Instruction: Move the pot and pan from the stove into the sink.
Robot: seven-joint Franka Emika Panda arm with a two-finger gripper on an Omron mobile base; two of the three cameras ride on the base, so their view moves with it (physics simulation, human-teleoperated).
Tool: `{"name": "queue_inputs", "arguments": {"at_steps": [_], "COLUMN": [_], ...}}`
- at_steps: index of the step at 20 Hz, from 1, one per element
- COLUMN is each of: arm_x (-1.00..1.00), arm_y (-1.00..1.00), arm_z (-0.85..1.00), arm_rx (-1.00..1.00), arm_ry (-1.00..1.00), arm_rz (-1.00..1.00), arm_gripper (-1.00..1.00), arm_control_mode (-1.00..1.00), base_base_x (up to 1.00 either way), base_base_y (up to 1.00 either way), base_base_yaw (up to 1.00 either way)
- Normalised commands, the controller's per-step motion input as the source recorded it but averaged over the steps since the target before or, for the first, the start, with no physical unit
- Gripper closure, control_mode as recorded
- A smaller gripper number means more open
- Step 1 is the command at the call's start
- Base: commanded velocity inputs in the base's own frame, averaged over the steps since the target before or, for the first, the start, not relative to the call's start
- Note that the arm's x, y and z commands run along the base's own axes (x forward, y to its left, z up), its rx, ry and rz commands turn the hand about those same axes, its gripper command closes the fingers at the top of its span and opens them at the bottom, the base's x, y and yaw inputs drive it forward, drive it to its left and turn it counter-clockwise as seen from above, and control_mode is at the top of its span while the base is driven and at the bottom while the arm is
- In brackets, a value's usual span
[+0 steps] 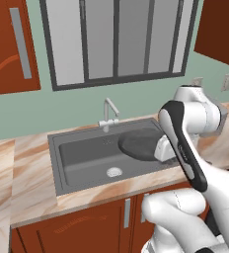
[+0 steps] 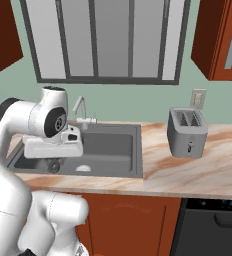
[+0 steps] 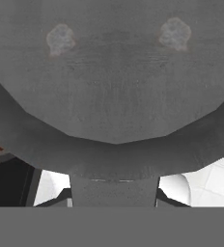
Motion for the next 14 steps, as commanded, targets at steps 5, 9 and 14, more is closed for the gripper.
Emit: {"name": "queue_inputs", "arguments": {"at_steps": [5,9,14], "arm_x": [0.28,0.34,0.39], "arm_y": [-0.02,0.00,0.00], "arm_z": [-0.03,-0.04,-0.07], "arm_rx": [0.00,0.00,0.00], "arm_ry": [0.12,0.13,0.15], "arm_rz": [0.05,0.05,0.05], "arm_gripper": [1.00,1.00,1.00], "arm_control_mode": [-1.00,-1.00,-1.00], "base_base_x": [0.00,0.00,0.00], "base_base_y": [0.00,0.00,0.00], "base_base_yaw": [0.00,0.00,0.00]}}
